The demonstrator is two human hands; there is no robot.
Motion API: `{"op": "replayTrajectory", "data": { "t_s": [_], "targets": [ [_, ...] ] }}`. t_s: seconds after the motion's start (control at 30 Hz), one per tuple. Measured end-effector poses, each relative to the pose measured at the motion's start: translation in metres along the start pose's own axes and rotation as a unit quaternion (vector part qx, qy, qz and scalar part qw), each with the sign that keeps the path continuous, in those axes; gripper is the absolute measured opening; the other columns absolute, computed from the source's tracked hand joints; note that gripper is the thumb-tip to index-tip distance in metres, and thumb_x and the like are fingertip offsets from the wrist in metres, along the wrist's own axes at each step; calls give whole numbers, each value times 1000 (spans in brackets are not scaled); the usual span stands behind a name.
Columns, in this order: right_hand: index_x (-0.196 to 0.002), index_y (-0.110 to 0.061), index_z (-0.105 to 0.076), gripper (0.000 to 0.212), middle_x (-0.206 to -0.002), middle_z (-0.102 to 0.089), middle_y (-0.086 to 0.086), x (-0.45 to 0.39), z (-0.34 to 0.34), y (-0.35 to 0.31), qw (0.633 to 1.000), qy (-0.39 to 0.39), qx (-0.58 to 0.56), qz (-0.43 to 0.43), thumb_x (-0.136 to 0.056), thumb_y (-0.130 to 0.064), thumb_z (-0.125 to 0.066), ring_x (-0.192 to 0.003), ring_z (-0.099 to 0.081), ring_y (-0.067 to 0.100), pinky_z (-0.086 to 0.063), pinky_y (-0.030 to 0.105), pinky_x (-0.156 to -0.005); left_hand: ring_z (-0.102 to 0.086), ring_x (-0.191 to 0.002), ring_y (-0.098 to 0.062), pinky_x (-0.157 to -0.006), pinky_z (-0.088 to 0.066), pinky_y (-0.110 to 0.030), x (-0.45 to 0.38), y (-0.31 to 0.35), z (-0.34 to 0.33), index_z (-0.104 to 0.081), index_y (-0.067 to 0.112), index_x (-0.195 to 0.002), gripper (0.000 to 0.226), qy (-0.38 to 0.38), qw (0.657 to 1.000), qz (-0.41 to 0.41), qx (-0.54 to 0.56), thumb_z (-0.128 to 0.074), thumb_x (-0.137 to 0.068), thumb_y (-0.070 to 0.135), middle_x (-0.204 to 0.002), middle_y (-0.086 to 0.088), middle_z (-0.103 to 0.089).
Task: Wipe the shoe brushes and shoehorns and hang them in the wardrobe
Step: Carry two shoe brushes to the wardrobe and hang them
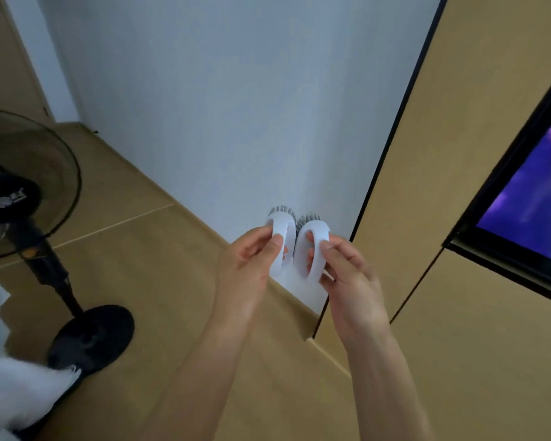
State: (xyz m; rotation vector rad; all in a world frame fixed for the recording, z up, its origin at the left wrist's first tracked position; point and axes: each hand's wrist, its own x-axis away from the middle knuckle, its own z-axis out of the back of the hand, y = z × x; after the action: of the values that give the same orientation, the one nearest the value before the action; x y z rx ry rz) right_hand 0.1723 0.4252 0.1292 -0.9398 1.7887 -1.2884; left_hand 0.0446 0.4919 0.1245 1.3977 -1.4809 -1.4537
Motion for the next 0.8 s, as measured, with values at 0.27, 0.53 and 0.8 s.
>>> {"op": "replayTrajectory", "data": {
  "t_s": [0.27,0.53,0.8],
  "targets": [
    [-100,-19,-76,21,-99,-73,0,-155,-45,26,999,-33,-3,8,-94,-25,-57,-95,-68,14,-50,34,-91,-72,-97,-18,-92,-56,-38,-145,-25,17,-76,27,-103,18,28,999,-5,16,-63,-96,16,-100,2,-77],
    [-101,-15,-77,20,-96,-73,2,-303,-92,76,991,-115,-54,-36,-98,-13,-57,-88,-68,14,-54,27,-79,-71,-101,-18,-93,-55,-37,-273,-62,45,-74,19,-112,20,119,993,-13,-12,-62,-96,15,-105,0,-76],
    [-103,-21,-78,20,-104,-76,2,-483,-142,98,976,-200,-61,-55,-97,-15,-59,-97,-71,15,-56,34,-85,-72,-96,-16,-87,-56,-35,-431,-79,56,-77,25,-103,16,211,974,-51,-58,-65,-95,18,-99,3,-77]
  ]
}}
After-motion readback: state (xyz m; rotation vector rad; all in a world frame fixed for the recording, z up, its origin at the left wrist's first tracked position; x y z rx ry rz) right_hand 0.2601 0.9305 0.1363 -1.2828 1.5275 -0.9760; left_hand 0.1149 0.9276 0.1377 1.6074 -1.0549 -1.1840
